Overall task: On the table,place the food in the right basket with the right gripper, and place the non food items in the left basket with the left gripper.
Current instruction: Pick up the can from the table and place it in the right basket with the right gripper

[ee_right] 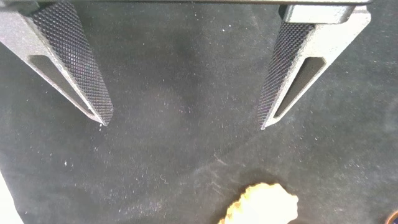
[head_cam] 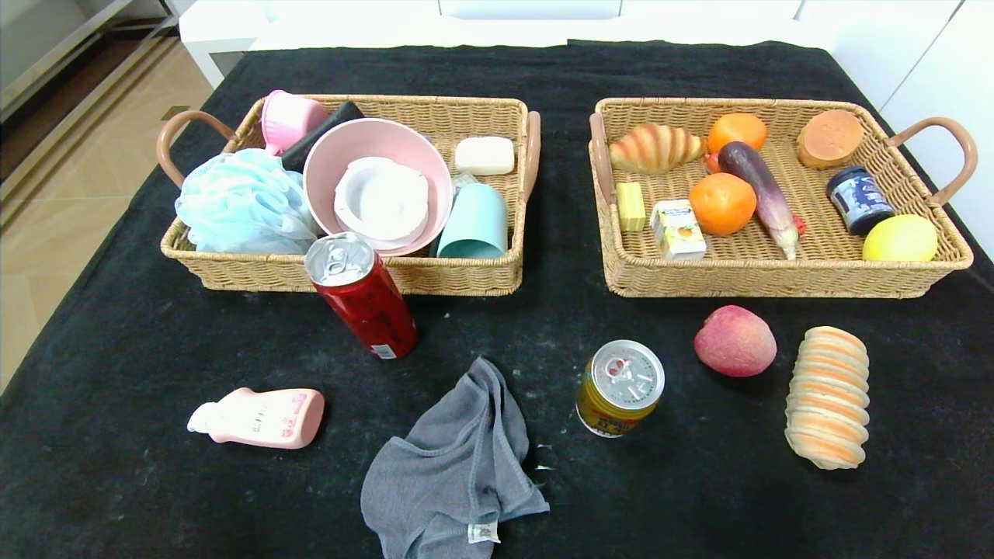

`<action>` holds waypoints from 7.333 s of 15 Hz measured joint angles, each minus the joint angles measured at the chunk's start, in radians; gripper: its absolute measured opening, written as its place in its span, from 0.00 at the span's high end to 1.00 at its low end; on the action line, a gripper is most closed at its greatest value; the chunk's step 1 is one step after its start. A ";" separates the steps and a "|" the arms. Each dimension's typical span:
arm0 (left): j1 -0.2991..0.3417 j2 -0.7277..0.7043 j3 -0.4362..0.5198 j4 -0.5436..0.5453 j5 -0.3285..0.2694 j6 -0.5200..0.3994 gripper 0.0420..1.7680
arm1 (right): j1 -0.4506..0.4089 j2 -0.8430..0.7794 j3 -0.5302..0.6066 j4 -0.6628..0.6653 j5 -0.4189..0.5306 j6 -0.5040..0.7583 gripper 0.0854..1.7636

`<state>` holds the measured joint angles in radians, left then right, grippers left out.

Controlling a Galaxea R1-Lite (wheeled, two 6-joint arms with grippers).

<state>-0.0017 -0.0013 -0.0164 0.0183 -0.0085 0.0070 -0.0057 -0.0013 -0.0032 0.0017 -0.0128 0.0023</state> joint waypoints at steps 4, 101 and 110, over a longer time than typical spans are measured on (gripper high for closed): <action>0.000 0.006 -0.146 0.089 -0.031 -0.016 0.03 | 0.000 0.038 -0.143 0.097 0.007 0.001 0.04; -0.417 1.042 -0.948 0.040 -0.318 0.181 0.03 | 0.785 1.714 -1.096 -0.051 -0.087 -0.155 0.15; -0.417 1.041 -0.947 0.039 -0.318 0.181 0.03 | 0.784 1.712 -1.094 -0.051 -0.087 -0.153 0.32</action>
<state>-0.4189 1.0400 -0.9634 0.0577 -0.3262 0.1879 0.7787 1.7111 -1.0972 -0.0496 -0.0994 -0.1504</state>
